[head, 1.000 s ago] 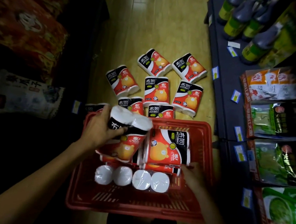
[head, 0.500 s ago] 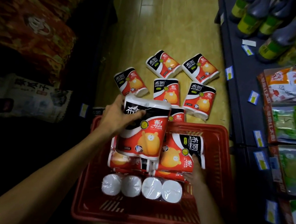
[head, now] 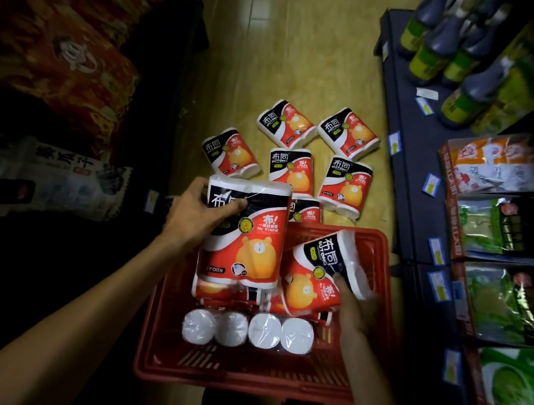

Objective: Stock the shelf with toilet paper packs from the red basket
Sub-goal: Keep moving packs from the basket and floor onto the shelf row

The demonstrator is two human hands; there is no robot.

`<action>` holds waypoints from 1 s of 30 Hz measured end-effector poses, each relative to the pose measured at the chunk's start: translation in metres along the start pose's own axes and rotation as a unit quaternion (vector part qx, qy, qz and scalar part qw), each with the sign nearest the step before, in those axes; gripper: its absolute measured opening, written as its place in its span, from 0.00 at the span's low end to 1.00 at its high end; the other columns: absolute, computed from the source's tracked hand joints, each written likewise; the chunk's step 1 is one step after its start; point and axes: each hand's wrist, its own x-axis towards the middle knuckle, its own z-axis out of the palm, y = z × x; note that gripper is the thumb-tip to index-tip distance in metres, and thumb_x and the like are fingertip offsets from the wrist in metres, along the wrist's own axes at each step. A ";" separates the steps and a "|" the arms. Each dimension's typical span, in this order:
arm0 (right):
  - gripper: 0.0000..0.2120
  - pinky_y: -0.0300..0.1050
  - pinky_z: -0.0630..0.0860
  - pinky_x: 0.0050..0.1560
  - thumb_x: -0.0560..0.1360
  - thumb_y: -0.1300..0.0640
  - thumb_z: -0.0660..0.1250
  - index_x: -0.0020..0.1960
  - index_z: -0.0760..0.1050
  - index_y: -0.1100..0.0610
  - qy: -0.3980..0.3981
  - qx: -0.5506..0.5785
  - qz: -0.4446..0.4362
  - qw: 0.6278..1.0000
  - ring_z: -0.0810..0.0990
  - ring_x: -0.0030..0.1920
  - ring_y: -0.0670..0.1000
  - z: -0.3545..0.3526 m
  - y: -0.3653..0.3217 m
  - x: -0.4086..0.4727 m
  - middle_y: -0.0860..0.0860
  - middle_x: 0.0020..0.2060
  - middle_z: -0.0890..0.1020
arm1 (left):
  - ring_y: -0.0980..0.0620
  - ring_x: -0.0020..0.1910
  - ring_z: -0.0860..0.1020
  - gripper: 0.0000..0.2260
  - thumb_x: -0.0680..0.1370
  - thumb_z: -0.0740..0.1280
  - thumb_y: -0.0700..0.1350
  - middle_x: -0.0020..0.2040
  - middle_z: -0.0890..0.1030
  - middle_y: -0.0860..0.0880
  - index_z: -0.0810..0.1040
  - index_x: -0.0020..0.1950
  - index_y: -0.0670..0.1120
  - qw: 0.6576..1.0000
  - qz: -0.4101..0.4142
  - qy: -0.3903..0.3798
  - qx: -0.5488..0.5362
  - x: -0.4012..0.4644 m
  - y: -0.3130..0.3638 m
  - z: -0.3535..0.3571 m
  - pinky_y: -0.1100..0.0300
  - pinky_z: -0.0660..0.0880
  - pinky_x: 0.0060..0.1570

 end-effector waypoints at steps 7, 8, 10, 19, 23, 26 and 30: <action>0.32 0.44 0.73 0.45 0.60 0.52 0.82 0.59 0.71 0.55 -0.039 -0.077 -0.141 0.986 0.79 0.52 0.56 -0.057 -0.120 -0.061 0.55 0.54 0.80 | 0.54 0.45 0.83 0.25 0.66 0.78 0.56 0.50 0.83 0.51 0.76 0.58 0.49 0.999 -0.009 0.016 -0.042 -0.034 0.075 -0.047 0.54 0.82 0.45; 0.31 0.42 0.73 0.42 0.61 0.55 0.81 0.60 0.71 0.55 -0.052 -0.075 -0.150 0.984 0.79 0.52 0.55 -0.065 -0.137 -0.070 0.54 0.54 0.80 | 0.54 0.44 0.84 0.24 0.66 0.78 0.55 0.49 0.84 0.52 0.76 0.57 0.49 0.999 -0.008 0.018 -0.046 -0.038 0.089 -0.056 0.53 0.82 0.45; 0.29 0.39 0.72 0.38 0.64 0.58 0.80 0.60 0.71 0.55 -0.080 -0.062 -0.172 0.980 0.79 0.51 0.53 -0.081 -0.180 -0.092 0.52 0.53 0.80 | 0.55 0.44 0.84 0.23 0.65 0.79 0.56 0.47 0.84 0.52 0.77 0.55 0.51 0.999 -0.006 0.021 -0.049 -0.047 0.117 -0.074 0.51 0.82 0.45; 0.28 0.55 0.80 0.51 0.59 0.49 0.81 0.54 0.72 0.46 -0.117 -0.073 -0.241 0.961 0.82 0.51 0.52 -0.137 -0.351 -0.162 0.50 0.50 0.82 | 0.54 0.46 0.83 0.30 0.57 0.74 0.72 0.46 0.84 0.56 0.76 0.53 0.59 0.999 0.029 0.041 -0.019 -0.077 0.254 -0.159 0.48 0.81 0.48; 0.26 0.44 0.78 0.45 0.62 0.54 0.80 0.55 0.72 0.50 -0.106 -0.068 -0.272 0.954 0.81 0.48 0.48 -0.159 -0.414 -0.198 0.47 0.48 0.81 | 0.54 0.45 0.83 0.30 0.57 0.75 0.71 0.46 0.84 0.56 0.76 0.53 0.58 0.998 0.056 0.040 -0.014 -0.087 0.310 -0.187 0.48 0.82 0.46; 0.26 0.46 0.78 0.49 0.63 0.55 0.80 0.56 0.71 0.49 -0.091 -0.075 -0.294 0.948 0.80 0.49 0.48 -0.180 -0.455 -0.227 0.42 0.47 0.80 | 0.56 0.45 0.83 0.29 0.59 0.75 0.70 0.45 0.84 0.56 0.76 0.53 0.57 0.995 0.094 0.038 0.003 -0.094 0.353 -0.207 0.48 0.82 0.46; 0.27 0.48 0.79 0.51 0.62 0.51 0.80 0.57 0.72 0.48 -0.042 -0.071 -0.317 0.945 0.81 0.50 0.50 -0.217 -0.503 -0.275 0.47 0.50 0.82 | 0.55 0.46 0.82 0.29 0.60 0.73 0.70 0.46 0.83 0.57 0.76 0.55 0.56 0.988 0.150 0.018 0.005 -0.103 0.418 -0.229 0.48 0.81 0.48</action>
